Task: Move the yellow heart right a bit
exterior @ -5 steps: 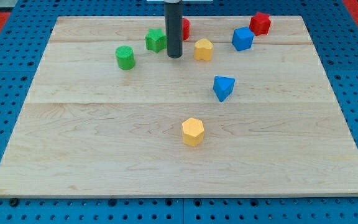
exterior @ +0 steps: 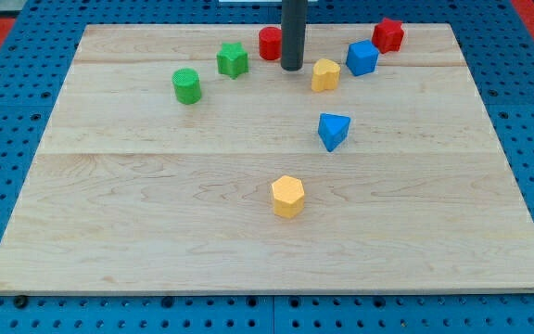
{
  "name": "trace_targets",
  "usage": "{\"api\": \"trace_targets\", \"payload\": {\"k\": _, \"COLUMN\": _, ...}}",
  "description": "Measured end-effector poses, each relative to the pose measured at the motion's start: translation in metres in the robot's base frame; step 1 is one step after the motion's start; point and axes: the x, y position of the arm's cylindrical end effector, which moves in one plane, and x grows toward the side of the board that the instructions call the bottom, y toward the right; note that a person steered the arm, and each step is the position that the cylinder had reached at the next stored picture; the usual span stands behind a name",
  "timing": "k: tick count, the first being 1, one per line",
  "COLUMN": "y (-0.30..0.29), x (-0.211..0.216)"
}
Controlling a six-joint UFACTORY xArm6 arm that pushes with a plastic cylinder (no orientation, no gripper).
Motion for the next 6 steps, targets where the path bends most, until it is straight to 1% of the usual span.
{"api": "trace_targets", "payload": {"k": 1, "y": 0.012, "x": -0.003}}
{"api": "trace_targets", "payload": {"k": 4, "y": 0.022, "x": 0.038}}
{"api": "trace_targets", "payload": {"k": 6, "y": 0.053, "x": 0.053}}
